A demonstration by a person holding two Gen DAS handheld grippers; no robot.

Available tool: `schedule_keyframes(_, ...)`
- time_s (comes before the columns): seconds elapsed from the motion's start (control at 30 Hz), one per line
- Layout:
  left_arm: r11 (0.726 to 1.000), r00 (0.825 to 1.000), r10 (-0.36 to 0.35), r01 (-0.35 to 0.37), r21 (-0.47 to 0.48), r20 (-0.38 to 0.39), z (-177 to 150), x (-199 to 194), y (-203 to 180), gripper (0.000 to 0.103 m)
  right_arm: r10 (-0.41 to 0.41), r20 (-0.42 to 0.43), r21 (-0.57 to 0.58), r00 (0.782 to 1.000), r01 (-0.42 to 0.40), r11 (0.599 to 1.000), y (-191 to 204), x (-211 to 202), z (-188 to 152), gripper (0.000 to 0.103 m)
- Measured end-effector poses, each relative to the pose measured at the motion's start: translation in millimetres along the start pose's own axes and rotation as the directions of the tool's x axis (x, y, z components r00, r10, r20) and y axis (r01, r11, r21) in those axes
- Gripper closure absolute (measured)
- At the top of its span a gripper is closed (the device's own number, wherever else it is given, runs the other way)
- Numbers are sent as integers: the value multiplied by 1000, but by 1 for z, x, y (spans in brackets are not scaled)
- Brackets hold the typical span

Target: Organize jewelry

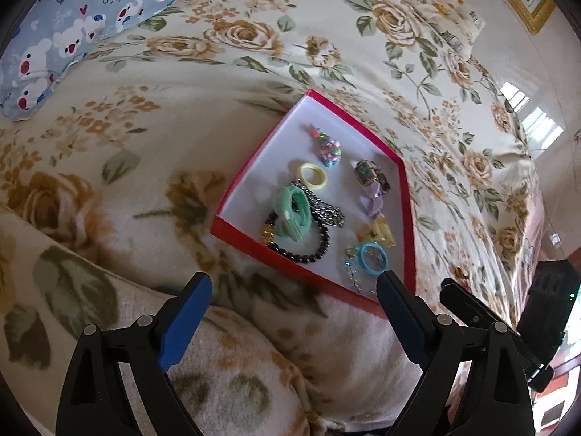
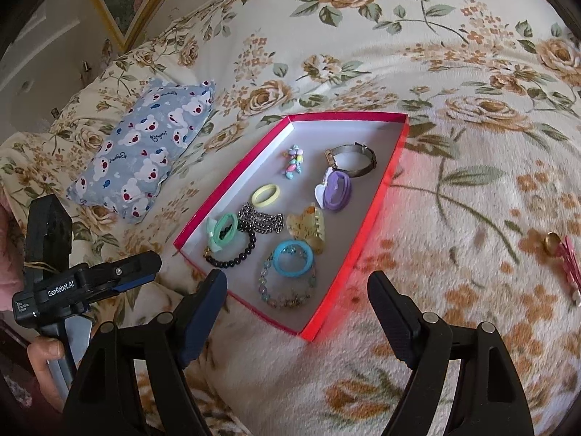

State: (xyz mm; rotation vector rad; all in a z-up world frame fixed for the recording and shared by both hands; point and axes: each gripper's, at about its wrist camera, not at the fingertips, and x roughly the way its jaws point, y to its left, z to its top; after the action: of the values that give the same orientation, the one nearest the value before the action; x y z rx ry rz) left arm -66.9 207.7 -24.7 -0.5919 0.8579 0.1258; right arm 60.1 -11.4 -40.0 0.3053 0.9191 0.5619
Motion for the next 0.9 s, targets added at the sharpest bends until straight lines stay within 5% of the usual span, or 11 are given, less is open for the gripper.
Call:
schedule_keyframes(0.2, 996, 999, -32, 29, 87, 36, -4, -10, -5, 10, -14, 15, -37, 1000, 15, 999, 2, -10, -2, 15)
schedule_keyframes(0.53, 939, 980, 63, -123, 320, 191, 1, -60, -58, 1, -40, 57, -177, 998, 49, 983, 23, -41, 28, 7)
schedule_keyframes(0.6, 931, 969, 66, -147, 336, 240, -3, -74, -66, 1, -36, 88, -207, 995, 54, 977, 31, -53, 36, 0)
schedule_keyframes(0.9, 891, 930, 208, -308, 334, 302, -40, -56, -73, 1, -80, 149, -224, 986, 112, 968, 39, -46, 22, 0)
